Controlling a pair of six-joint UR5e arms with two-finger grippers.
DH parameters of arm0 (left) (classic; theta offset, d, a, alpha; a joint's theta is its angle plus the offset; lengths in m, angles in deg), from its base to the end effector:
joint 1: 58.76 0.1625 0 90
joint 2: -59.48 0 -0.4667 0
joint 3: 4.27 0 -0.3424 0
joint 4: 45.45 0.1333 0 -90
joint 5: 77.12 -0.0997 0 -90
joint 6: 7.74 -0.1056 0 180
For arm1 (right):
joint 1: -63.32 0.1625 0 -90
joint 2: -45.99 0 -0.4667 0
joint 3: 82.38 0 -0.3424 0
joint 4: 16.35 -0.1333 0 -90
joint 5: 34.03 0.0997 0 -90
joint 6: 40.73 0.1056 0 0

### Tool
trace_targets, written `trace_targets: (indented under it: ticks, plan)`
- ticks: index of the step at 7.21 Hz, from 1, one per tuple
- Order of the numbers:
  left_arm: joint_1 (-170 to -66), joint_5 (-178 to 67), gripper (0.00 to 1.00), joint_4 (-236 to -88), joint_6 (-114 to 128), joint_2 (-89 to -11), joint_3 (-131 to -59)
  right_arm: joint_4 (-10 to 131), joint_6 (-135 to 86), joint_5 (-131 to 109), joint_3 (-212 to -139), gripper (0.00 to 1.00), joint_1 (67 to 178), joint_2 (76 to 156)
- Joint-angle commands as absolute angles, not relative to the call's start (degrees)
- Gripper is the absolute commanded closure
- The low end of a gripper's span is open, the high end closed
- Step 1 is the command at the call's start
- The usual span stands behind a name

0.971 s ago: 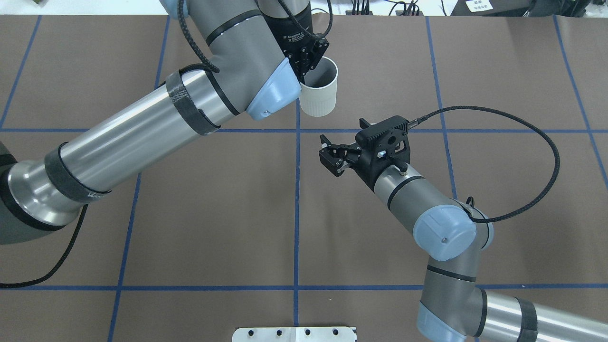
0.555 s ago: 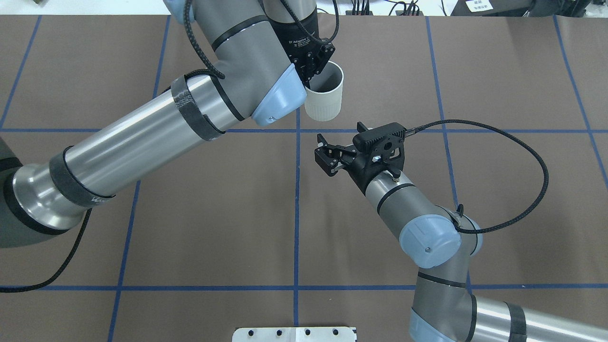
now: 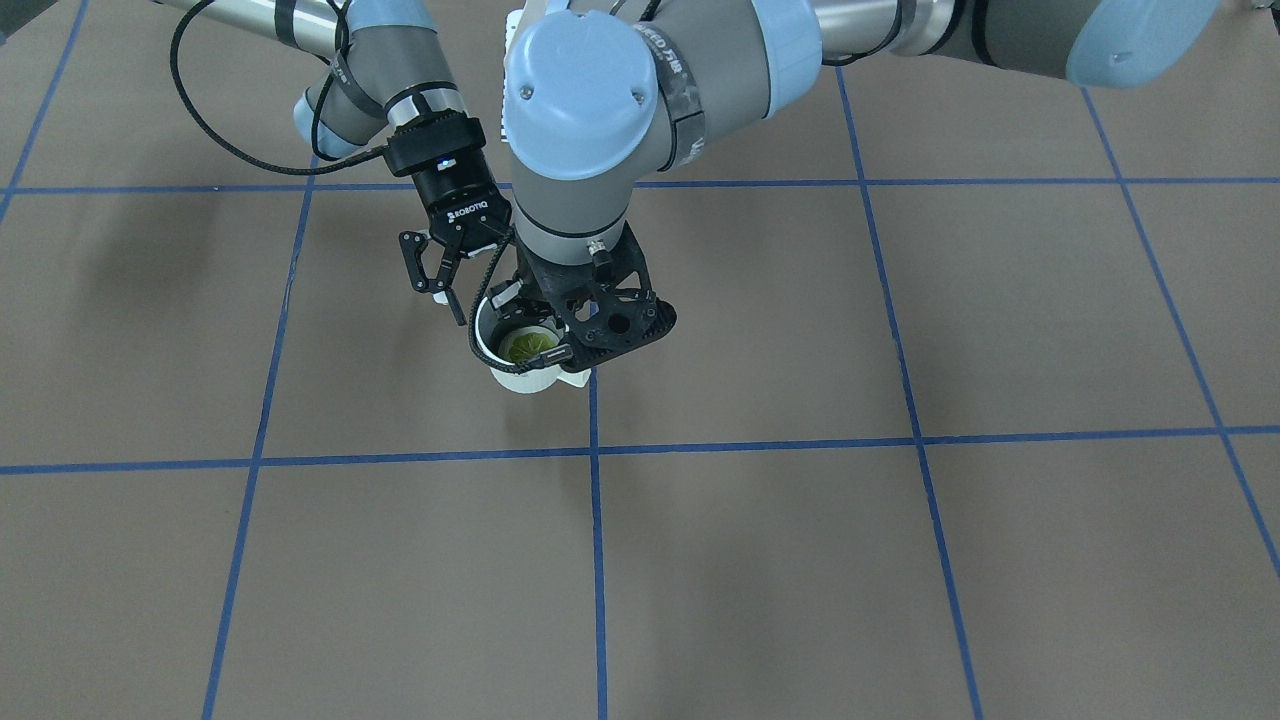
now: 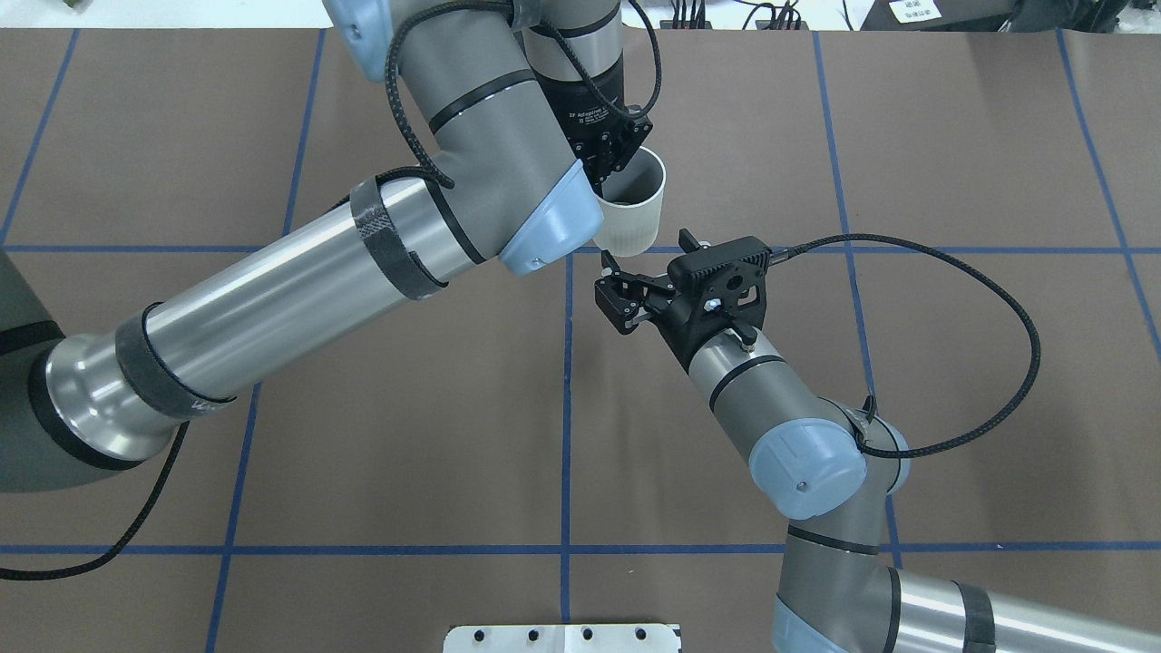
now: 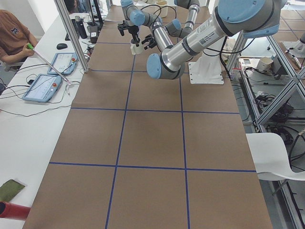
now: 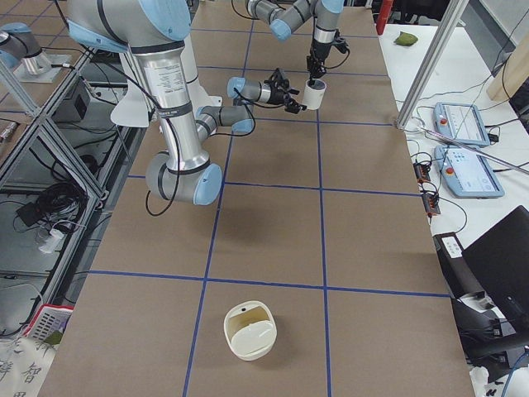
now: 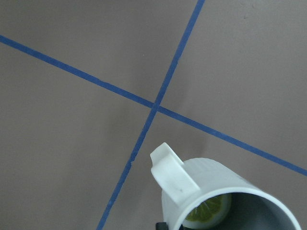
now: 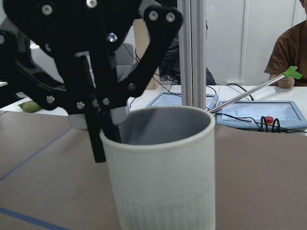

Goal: Left arm hands cup to right arm to dump lemon

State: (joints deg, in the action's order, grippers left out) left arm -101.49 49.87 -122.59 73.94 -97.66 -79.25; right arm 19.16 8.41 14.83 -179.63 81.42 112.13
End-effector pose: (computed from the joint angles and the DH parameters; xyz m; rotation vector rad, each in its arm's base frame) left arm 0.5189 -0.5743 0.0758 -0.2753 0.8660 -0.3379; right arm -0.4777 -0.3695 0.3191 1.1878 -0.9434 0.2176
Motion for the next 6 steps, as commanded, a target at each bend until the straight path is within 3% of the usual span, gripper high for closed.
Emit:
trace_targets:
  ticks: [1,6]
  plan:
    - [-101.29,50.23,1.0,-122.53,73.56,-97.66,-79.85,19.06,8.22,13.61,-178.89,0.01,81.25,111.99]
    - [-100.24,50.32,1.0,-122.26,73.91,-97.58,-80.91,18.8,8.14,11.77,-177.31,0.01,79.93,111.91]
